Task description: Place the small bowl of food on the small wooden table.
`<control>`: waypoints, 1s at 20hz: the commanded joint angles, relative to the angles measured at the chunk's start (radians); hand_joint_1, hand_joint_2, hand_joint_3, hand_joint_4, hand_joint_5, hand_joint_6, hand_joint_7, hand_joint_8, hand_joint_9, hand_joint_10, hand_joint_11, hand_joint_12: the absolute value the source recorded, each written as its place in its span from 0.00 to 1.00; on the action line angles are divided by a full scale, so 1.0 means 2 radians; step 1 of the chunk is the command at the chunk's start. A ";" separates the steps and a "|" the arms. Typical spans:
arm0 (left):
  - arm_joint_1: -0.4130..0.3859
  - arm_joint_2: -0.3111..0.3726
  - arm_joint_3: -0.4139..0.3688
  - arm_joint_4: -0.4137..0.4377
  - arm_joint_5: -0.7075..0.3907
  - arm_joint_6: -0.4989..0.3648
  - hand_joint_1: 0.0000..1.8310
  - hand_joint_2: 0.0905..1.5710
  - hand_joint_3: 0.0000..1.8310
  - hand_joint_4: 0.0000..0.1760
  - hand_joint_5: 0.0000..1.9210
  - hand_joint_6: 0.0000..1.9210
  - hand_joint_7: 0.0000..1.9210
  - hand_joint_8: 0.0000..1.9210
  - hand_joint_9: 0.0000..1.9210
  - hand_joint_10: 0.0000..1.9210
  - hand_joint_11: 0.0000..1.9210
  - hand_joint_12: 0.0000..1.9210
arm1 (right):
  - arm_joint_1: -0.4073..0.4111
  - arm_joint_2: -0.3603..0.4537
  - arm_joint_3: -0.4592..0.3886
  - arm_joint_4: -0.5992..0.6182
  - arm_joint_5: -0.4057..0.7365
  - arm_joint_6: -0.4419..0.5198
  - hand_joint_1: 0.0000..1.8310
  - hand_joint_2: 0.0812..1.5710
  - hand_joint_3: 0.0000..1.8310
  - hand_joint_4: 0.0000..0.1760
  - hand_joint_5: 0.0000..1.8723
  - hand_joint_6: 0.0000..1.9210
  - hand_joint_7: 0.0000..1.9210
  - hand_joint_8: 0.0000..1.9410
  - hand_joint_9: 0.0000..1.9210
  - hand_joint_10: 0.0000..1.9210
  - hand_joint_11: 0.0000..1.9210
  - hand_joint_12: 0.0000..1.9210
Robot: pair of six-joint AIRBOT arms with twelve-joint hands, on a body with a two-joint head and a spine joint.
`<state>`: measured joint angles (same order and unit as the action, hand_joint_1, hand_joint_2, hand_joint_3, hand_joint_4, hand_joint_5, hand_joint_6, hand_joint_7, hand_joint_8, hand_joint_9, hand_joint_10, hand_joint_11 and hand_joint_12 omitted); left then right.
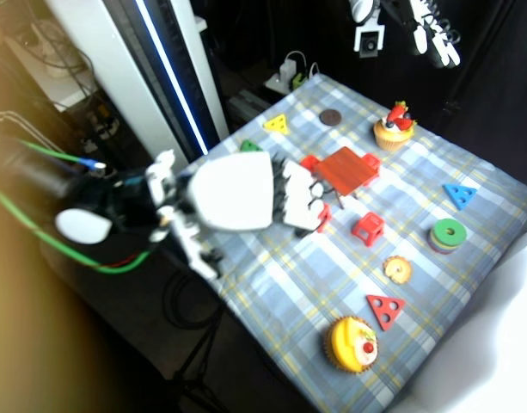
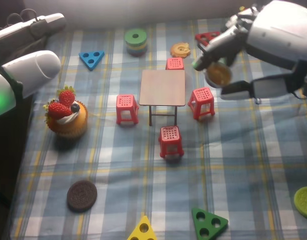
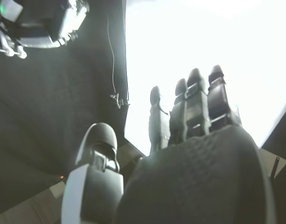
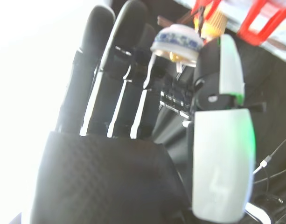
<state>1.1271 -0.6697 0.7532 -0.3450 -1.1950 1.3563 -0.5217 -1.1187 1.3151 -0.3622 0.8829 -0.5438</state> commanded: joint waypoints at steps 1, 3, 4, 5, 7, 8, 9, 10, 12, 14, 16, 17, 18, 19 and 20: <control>-0.004 -0.001 0.004 0.005 -0.057 -0.006 0.07 0.77 0.00 0.56 0.17 0.00 0.07 0.00 0.08 0.00 0.01 0.02 | 0.012 0.001 0.003 0.012 0.059 0.004 0.67 0.68 0.00 0.17 0.56 0.43 0.54 0.48 0.55 0.21 0.35 0.68; -0.006 -0.004 0.006 0.005 -0.053 -0.006 0.07 0.78 0.00 0.61 0.15 0.00 0.05 0.00 0.06 0.00 0.00 0.02 | 0.026 -0.002 0.005 0.005 0.059 0.004 0.68 0.65 0.00 0.13 0.59 0.39 0.59 0.40 0.59 0.21 0.41 0.62; -0.007 -0.004 0.007 0.005 -0.052 -0.006 0.05 0.77 0.00 0.66 0.15 0.00 0.05 0.00 0.06 0.00 0.00 0.02 | 0.031 -0.005 0.005 0.001 0.059 0.004 0.68 0.65 0.00 0.11 0.59 0.39 0.63 0.33 0.61 0.18 0.42 0.57; -0.007 -0.005 0.007 0.005 -0.051 -0.006 0.05 0.78 0.00 0.61 0.15 0.00 0.06 0.00 0.07 0.00 0.01 0.03 | 0.035 -0.009 0.007 -0.003 0.059 0.004 0.68 0.64 0.00 0.08 0.59 0.37 0.63 0.34 0.61 0.17 0.33 0.60; -0.008 -0.006 0.008 0.005 -0.049 -0.006 0.05 0.78 0.00 0.58 0.15 0.00 0.06 0.00 0.07 0.00 0.00 0.02 | 0.046 -0.025 0.014 -0.010 0.059 0.004 0.68 0.64 0.00 0.22 0.62 0.34 0.61 0.37 0.57 0.13 0.20 0.64; -0.008 -0.006 0.009 0.005 -0.049 -0.006 0.05 0.77 0.00 0.54 0.15 0.00 0.06 0.00 0.07 0.00 0.01 0.03 | 0.048 -0.029 0.016 -0.011 0.059 0.004 0.68 0.64 0.00 0.18 0.66 0.27 0.59 0.41 0.56 0.14 0.19 0.68; -0.010 -0.007 0.009 0.006 -0.047 -0.006 0.06 0.77 0.00 0.50 0.16 0.00 0.07 0.00 0.08 0.00 0.02 0.03 | 0.051 -0.035 0.018 -0.013 0.058 0.004 0.68 0.64 0.00 0.15 0.67 0.26 0.58 0.41 0.55 0.13 0.19 0.68; -0.011 -0.007 0.010 0.006 -0.047 -0.006 0.06 0.77 0.00 0.52 0.16 0.00 0.07 0.01 0.08 0.00 0.01 0.03 | 0.053 -0.040 0.019 -0.015 0.057 0.004 0.69 0.63 0.00 0.17 0.68 0.25 0.58 0.40 0.54 0.13 0.13 0.71; -0.013 -0.008 0.011 0.007 -0.046 -0.006 0.05 0.77 0.00 0.81 0.14 0.00 0.08 0.00 0.09 0.01 0.02 0.04 | 0.055 -0.048 0.021 -0.020 0.051 0.004 0.68 0.63 0.00 0.28 0.62 0.35 0.64 0.31 0.55 0.13 0.07 0.67; -0.015 -0.009 0.012 0.008 -0.045 -0.006 0.04 0.77 0.00 0.86 0.13 0.00 0.07 0.00 0.08 0.00 0.01 0.04 | 0.056 -0.056 0.024 -0.025 0.042 0.005 0.68 0.63 0.00 0.16 0.62 0.34 0.66 0.30 0.61 0.15 0.16 0.75; -0.016 -0.010 0.012 0.008 -0.045 -0.006 0.05 0.77 0.00 0.90 0.13 0.00 0.07 0.00 0.07 0.00 0.00 0.05 | 0.056 -0.061 0.027 -0.030 0.034 0.008 0.68 0.64 0.00 0.15 0.59 0.40 0.65 0.28 0.63 0.14 0.36 0.67; -0.017 -0.010 0.013 0.009 -0.045 -0.006 0.06 0.77 0.00 0.92 0.12 0.00 0.07 0.00 0.07 0.00 0.00 0.05 | 0.056 -0.065 0.029 -0.031 0.031 0.008 0.68 0.65 0.00 0.15 0.57 0.42 0.64 0.30 0.64 0.13 0.42 0.63; -0.017 -0.010 0.013 0.009 -0.045 -0.006 0.03 0.77 0.00 0.94 0.12 0.00 0.07 0.00 0.07 0.00 0.00 0.05 | 0.056 -0.068 0.032 -0.031 0.029 0.008 0.68 0.65 0.00 0.23 0.58 0.43 0.61 0.34 0.63 0.13 0.39 0.67; -0.017 -0.010 0.013 0.009 -0.044 -0.006 0.03 0.76 0.00 0.89 0.13 0.00 0.07 0.00 0.07 0.00 0.00 0.07 | 0.057 -0.071 0.034 -0.031 0.028 0.009 0.67 0.66 0.00 0.24 0.58 0.44 0.58 0.37 0.62 0.13 0.36 0.69; -0.017 -0.011 0.013 0.010 -0.044 -0.006 0.03 0.76 0.00 0.88 0.13 0.00 0.07 0.00 0.07 0.00 0.00 0.07 | 0.057 -0.075 0.037 -0.031 0.027 0.009 0.68 0.66 0.00 0.22 0.58 0.45 0.59 0.36 0.62 0.13 0.36 0.68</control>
<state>1.1103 -0.6842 0.7742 -0.3321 -1.1599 1.3560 -0.4240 -1.2751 1.3884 -0.4610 0.8272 -0.5293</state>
